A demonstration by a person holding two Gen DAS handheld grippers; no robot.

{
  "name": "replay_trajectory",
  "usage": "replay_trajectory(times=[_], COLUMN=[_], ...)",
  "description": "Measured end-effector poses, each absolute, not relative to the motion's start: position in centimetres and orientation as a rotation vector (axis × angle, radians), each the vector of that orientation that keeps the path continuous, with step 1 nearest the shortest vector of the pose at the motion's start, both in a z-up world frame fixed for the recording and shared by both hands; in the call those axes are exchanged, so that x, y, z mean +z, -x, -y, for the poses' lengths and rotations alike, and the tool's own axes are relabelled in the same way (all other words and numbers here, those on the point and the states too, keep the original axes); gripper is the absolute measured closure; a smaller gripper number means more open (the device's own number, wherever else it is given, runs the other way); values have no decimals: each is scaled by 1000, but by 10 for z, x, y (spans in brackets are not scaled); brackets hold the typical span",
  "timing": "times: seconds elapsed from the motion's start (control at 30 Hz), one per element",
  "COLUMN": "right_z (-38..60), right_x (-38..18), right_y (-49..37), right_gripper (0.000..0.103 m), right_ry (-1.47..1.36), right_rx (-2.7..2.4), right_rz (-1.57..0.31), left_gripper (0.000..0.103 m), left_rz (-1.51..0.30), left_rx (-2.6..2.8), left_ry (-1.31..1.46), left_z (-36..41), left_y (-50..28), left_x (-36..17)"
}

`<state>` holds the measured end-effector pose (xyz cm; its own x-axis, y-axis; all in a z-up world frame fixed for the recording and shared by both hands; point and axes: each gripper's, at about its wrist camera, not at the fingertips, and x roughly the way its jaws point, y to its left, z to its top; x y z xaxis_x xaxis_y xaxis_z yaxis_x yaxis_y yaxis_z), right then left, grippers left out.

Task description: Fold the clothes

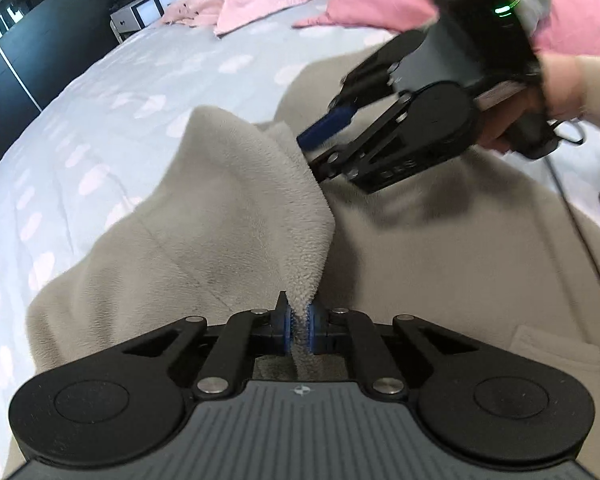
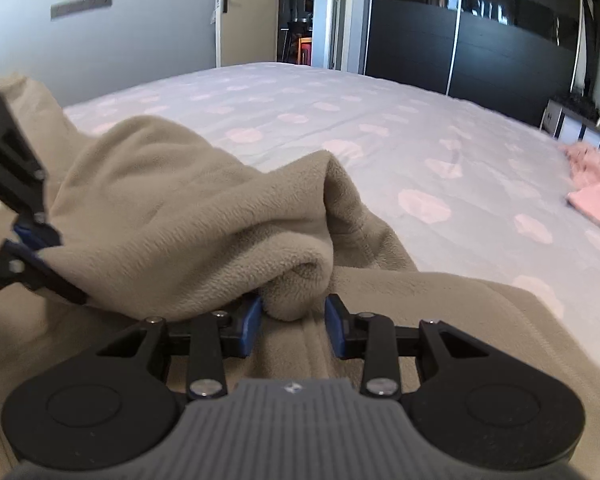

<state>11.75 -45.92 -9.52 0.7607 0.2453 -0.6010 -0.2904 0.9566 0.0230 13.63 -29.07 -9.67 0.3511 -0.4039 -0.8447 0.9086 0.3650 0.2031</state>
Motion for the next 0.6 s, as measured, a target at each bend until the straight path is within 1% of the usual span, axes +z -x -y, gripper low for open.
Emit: replay_trajectory(times=[0.03, 0.13, 0.2, 0.27, 0.33, 0.43, 0.53, 0.6], right_z=[463, 467, 469, 466, 457, 433, 415, 411], right_x=[-95, -95, -96, -94, -89, -86, -97, -112], right_y=[-121, -132, -138, -139, -138, -128, -118, -115], right_gripper=[61, 61, 71, 75, 76, 77, 77, 77], right_ry=[26, -29, -39, 13, 135, 433, 726, 845], right_rx=[302, 314, 328, 336, 330, 332, 332, 340], right_rz=[-649, -664, -688, -680, -653, -551, -463, -454], left_gripper=[98, 98, 98, 98, 98, 98, 98, 98], left_rz=[-783, -769, -764, -762, -770, -773, -781, -781], left_rx=[-967, -971, -972, -977, -994, -1024, -1045, -1057], left_ry=[-767, -750, -739, -735, -732, -753, -772, -788], left_z=[287, 275, 270, 268, 266, 261, 264, 267], left_y=[-136, -133, -132, -131, -128, -119, -116, -113], left_x=[-92, -79, -74, -73, -74, -79, -88, -94])
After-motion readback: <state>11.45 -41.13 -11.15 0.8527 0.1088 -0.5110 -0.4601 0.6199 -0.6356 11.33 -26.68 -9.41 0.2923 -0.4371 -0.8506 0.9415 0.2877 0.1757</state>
